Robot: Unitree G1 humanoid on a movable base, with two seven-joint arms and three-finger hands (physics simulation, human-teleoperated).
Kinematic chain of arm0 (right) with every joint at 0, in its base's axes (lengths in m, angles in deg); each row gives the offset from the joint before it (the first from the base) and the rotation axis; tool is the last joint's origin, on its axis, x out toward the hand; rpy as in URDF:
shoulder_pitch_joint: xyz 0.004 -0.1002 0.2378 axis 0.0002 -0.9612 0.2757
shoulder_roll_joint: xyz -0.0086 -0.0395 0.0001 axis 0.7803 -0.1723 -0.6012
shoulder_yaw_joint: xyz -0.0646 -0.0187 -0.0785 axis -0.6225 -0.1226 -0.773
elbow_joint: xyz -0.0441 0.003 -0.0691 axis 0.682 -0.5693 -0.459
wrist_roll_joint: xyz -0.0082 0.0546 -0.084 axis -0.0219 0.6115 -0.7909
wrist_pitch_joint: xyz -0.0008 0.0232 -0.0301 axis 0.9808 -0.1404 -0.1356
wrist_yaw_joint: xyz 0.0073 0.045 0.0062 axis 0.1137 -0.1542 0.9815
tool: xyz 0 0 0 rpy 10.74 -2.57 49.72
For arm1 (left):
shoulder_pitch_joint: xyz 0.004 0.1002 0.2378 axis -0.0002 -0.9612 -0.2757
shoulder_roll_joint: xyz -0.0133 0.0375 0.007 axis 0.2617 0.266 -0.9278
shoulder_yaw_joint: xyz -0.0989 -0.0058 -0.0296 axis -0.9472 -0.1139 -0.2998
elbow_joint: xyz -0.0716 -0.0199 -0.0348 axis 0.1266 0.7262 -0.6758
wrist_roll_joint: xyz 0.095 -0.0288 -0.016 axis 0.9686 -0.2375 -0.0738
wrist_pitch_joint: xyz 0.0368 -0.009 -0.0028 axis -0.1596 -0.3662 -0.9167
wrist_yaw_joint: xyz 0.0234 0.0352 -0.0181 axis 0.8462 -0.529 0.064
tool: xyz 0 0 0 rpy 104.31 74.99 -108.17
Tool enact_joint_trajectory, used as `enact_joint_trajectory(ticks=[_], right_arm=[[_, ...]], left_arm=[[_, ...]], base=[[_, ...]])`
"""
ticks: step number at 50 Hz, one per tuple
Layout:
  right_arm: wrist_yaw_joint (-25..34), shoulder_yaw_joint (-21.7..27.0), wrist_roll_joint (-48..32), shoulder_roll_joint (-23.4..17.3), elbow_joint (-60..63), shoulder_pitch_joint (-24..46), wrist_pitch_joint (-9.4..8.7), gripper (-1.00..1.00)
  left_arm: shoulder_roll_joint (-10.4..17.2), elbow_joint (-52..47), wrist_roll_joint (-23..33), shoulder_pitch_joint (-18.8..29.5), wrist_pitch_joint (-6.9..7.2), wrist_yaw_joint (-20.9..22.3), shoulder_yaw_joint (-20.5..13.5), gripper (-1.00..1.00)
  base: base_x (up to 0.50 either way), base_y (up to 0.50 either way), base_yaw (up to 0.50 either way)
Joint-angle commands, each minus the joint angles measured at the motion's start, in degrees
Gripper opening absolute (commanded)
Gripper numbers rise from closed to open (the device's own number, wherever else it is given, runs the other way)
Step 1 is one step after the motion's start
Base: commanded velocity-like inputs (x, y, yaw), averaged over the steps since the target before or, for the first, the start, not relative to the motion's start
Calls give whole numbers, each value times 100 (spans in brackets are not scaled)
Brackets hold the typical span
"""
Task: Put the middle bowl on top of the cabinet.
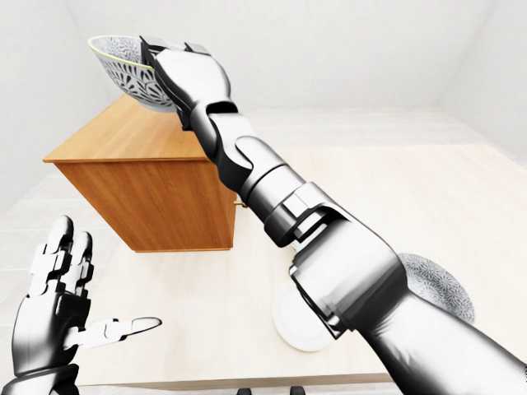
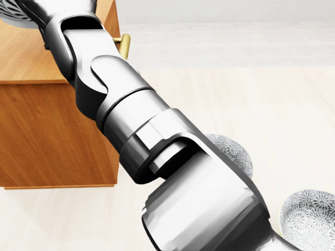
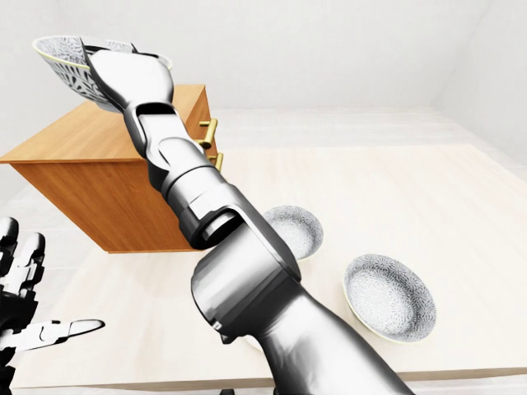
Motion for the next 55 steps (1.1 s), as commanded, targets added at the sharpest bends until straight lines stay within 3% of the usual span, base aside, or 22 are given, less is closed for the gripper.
enact_joint_trajectory(ticks=[1, 26, 31, 50, 55], right_arm=[[-282, -128, -769, 136, -2, -170, 0, -100], [-231, -165, -1427, 245, -89, -458, 0, -100], [-225, -112, -1465, 249, -75, -462, 0, -100], [-209, 3, -1479, 236, -71, -481, 0, -100], [-208, 4, -1494, 214, -90, -504, 0, -91]], left_arm=[[-57, -79, 25, 38, 71, 74, -49, 100], [29, -68, -69, 154, 143, 65, -221, 100], [-1, -23, -34, 145, 78, 71, -183, 100], [-5, -30, -67, 122, 70, 84, -222, 100], [15, 19, -59, 137, 61, 83, -225, 100]], base=[[0, 0, 0], [0, 0, 0], [0, 0, 0], [0, 0, 0], [0, 0, 0]])
